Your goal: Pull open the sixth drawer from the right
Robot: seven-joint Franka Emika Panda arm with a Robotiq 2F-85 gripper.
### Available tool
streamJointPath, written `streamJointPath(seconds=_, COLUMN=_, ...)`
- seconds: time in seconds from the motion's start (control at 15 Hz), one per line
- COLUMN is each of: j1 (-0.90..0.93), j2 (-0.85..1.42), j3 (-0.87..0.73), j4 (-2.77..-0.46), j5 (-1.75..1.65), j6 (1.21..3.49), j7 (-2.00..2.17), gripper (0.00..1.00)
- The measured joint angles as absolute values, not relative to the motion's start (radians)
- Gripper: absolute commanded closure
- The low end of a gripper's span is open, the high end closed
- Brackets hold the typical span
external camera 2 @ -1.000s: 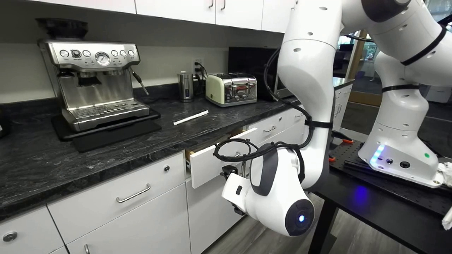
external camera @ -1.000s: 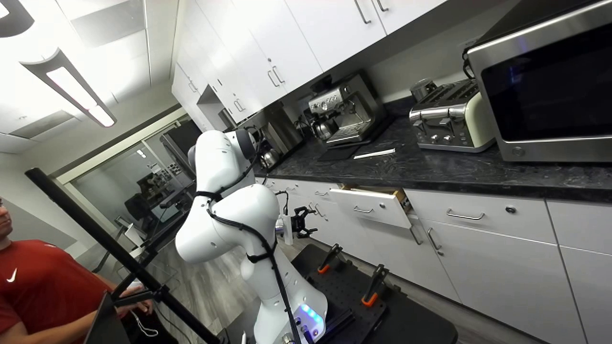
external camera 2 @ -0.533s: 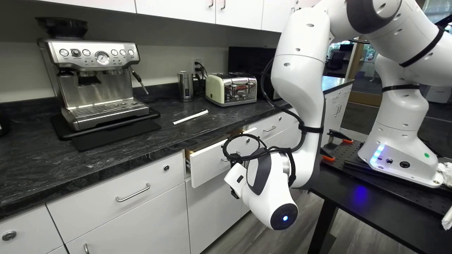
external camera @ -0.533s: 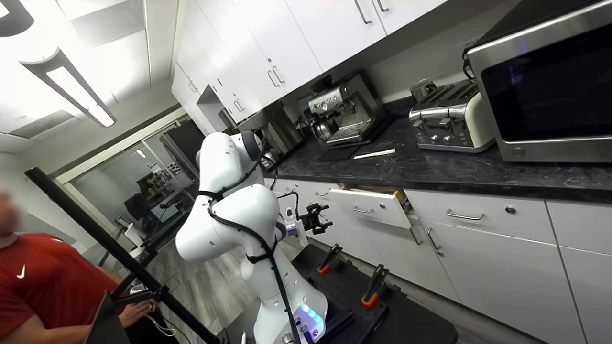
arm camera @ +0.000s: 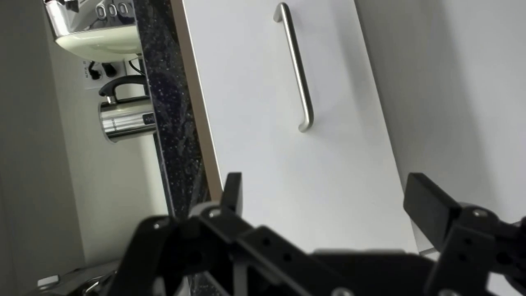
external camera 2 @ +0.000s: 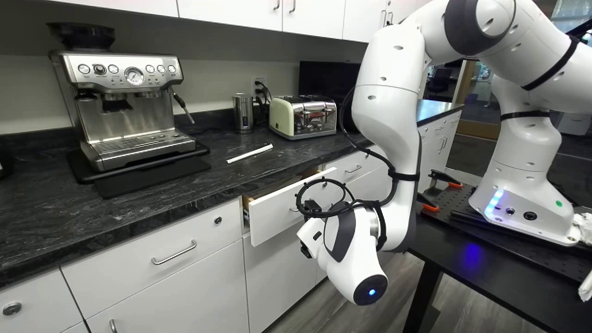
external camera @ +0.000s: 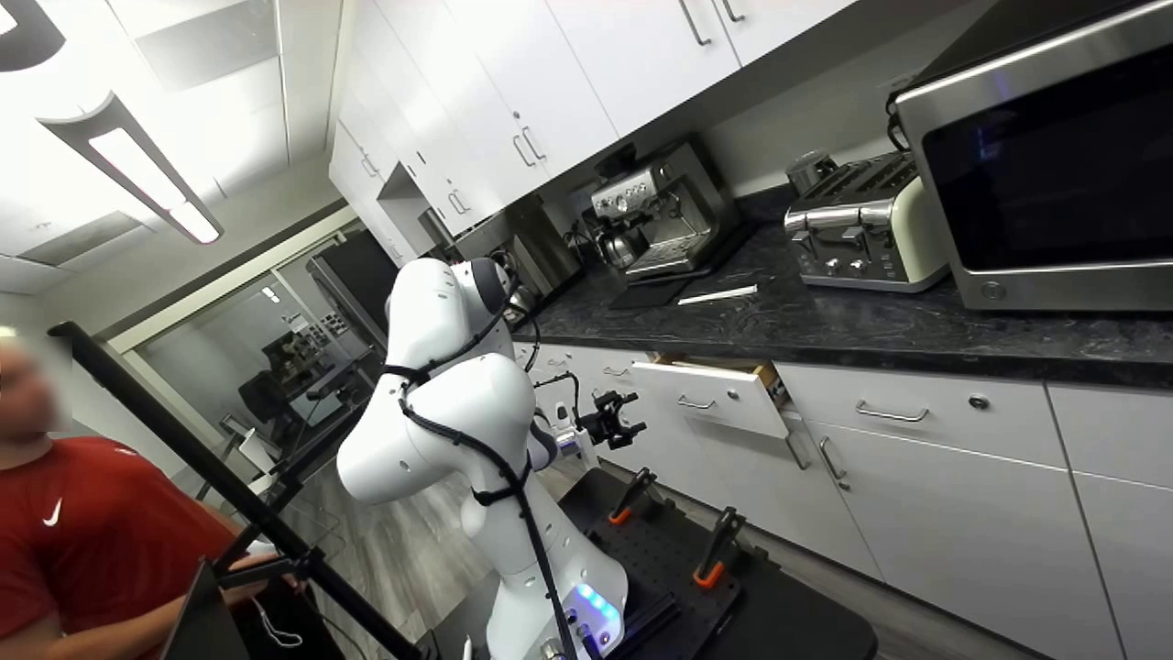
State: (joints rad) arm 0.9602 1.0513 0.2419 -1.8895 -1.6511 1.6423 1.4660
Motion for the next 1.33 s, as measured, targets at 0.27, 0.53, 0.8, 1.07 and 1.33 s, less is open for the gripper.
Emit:
streamJointPath(seconds=0.27, j1=0.96, j2=1.101, j3=0.251, j4=-1.834, j5=-1.649, j6=1.608, j7=1.445, gripper=0.0)
streamJointPath(seconds=0.53, j1=0.964, j2=1.202, j3=0.251, j4=-1.699, j5=-1.646, j6=1.538, j7=1.394, gripper=0.0)
streamJointPath(seconds=0.8, j1=0.957, j2=1.294, j3=0.227, j4=-1.58, j5=-1.62, j6=1.464, j7=1.365, gripper=0.0)
streamJointPath(seconds=1.07, j1=0.924, j2=1.35, j3=0.208, j4=-1.502, j5=-1.608, j6=1.454, j7=1.356, gripper=0.0)
streamJointPath(seconds=1.33, j1=0.888, j2=1.371, j3=0.206, j4=-1.457, j5=-1.604, j6=1.453, j7=1.344, gripper=0.0)
